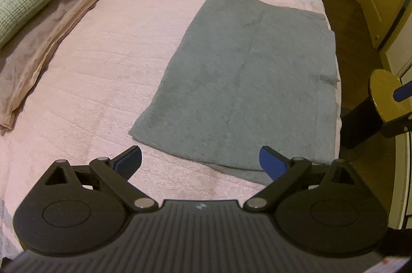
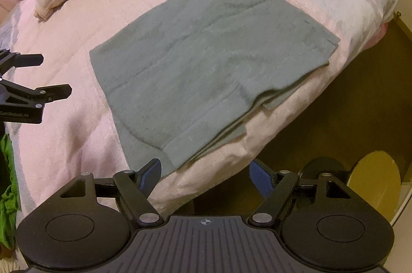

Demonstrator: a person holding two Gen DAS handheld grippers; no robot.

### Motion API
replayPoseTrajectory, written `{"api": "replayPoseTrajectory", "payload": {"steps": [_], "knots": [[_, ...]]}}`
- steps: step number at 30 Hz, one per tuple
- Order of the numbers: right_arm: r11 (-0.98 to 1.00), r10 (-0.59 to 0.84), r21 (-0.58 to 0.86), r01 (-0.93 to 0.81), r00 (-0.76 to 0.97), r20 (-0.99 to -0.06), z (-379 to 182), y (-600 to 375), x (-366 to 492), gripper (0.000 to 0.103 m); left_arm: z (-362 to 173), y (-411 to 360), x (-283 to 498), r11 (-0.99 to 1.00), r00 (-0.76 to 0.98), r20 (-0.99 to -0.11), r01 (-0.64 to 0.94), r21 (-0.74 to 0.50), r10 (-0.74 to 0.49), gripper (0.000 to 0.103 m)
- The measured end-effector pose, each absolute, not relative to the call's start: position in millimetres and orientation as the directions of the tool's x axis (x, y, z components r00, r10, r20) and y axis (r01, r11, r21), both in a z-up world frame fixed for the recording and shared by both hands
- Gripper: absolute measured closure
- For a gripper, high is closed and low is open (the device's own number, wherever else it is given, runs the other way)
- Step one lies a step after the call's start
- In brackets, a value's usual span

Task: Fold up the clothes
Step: 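Release the folded cloth with both grippers and pull back, then grasp the folded cloth's edge with both grippers and lift it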

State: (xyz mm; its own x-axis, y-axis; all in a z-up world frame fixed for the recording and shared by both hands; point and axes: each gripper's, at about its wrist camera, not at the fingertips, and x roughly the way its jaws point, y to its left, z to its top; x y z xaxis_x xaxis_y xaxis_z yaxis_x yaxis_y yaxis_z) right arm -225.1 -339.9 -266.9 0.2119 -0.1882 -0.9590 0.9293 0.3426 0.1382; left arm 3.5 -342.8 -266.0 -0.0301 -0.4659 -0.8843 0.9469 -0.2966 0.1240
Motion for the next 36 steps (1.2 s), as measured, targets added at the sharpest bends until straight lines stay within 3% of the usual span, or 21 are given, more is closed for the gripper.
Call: {"api": "replayPoseTrajectory", "payload": {"steps": [7,10,14,19,26,33,36], "knots": [[0.398,-0.247,0.133,0.908,0.246,-0.937,-270.8,-327.6,-211.2,0.03,-275.2,-330.9,20.4,-0.437,-0.079,-0.853,0.88,0.183,-0.516,0.007],[0.621,-0.351,0.004,0.784,0.282,-0.893,-275.2,-301.2,-179.4,0.03,-295.1,-321.3,29.3,-0.582,-0.085,-0.82,0.745,0.325,-0.567,0.007],[0.804,-0.371,-0.133,0.579,0.314,-0.874,-310.7,-265.5,-136.5,0.03,-339.4,-312.5,39.1,-0.734,-0.112,-0.8,0.486,0.474,-0.59,0.008],[0.867,-0.413,-0.278,0.415,0.283,-0.866,-367.9,-238.9,-98.5,0.031,-386.2,-311.6,48.8,-0.802,-0.161,-0.797,0.279,0.528,-0.582,0.009],[0.833,-0.521,-0.453,0.318,0.173,-0.836,-405.3,-237.7,-94.7,0.032,-417.7,-322.3,61.3,-0.811,-0.208,-0.784,0.167,0.56,-0.585,0.008],[0.812,-0.558,-0.509,0.286,0.125,-0.82,-413.3,-248.1,-107.7,0.053,-426.3,-341.5,77.1,-0.795,-0.235,-0.765,0.07,0.602,-0.6,0.008],[0.828,-0.525,-0.467,0.311,0.139,-0.84,-407.3,-249.6,-109.1,0.087,-430.0,-347.4,79.7,-0.794,-0.245,-0.768,0.015,0.607,-0.592,0.01]]}}
